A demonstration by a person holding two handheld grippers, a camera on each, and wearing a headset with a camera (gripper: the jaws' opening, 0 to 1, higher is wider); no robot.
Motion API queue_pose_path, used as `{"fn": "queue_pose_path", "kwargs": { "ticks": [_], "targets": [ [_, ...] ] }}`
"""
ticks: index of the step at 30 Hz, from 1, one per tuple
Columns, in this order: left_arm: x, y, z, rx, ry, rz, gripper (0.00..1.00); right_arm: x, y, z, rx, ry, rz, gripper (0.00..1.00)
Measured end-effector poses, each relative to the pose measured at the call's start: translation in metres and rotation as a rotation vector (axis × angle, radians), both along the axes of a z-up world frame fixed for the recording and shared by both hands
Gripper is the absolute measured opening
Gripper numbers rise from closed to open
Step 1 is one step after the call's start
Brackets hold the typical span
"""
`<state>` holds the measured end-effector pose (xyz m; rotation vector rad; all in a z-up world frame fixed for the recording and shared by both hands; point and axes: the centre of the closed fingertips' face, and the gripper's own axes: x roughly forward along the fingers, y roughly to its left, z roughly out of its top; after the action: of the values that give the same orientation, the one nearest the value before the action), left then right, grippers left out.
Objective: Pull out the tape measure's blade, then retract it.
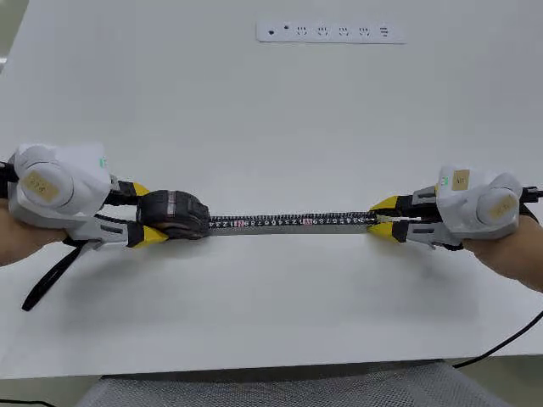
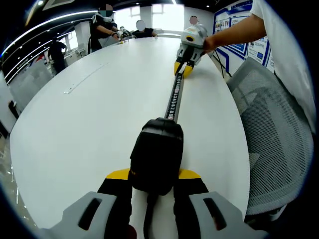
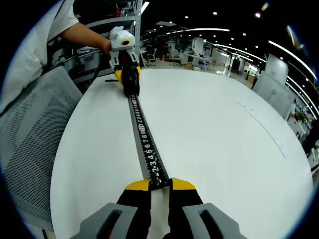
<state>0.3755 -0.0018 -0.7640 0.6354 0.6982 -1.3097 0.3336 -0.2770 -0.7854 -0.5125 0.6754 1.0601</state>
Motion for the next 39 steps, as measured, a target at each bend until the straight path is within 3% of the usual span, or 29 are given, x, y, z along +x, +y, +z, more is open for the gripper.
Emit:
{"fn": "queue_pose_path", "kwargs": {
  "ticks": [10, 15, 19, 21, 31, 33, 35, 39],
  "targets": [
    [0.000, 0.000, 0.000, 0.001, -0.007, 0.010, 0.27, 0.002, 0.001, -0.001, -0.012, 0.015, 0.007, 0.10],
    [0.001, 0.001, 0.000, -0.001, -0.005, 0.022, 0.28, 0.000, 0.001, 0.000, 0.017, 0.043, -0.028, 0.12],
    [-0.001, 0.000, 0.002, -0.013, 0.007, 0.039, 0.33, 0.003, 0.003, 0.005, 0.037, 0.043, -0.045, 0.15],
    [-0.001, -0.002, 0.004, -0.020, -0.003, 0.032, 0.33, 0.004, 0.002, 0.004, 0.028, 0.041, -0.047, 0.17],
    [-0.001, -0.001, 0.004, -0.025, 0.002, 0.052, 0.36, 0.003, 0.001, 0.006, 0.032, 0.039, -0.066, 0.19],
    [-0.001, 0.000, 0.006, -0.030, 0.002, 0.066, 0.39, 0.003, 0.001, 0.007, 0.035, 0.038, -0.075, 0.22],
    [-0.003, -0.001, 0.008, -0.054, 0.028, 0.100, 0.42, 0.002, 0.001, 0.008, 0.041, 0.051, -0.104, 0.25],
    [-0.005, 0.003, 0.010, -0.071, 0.029, 0.151, 0.49, 0.005, 0.000, 0.011, 0.053, 0.055, -0.171, 0.36]
  ]
}}
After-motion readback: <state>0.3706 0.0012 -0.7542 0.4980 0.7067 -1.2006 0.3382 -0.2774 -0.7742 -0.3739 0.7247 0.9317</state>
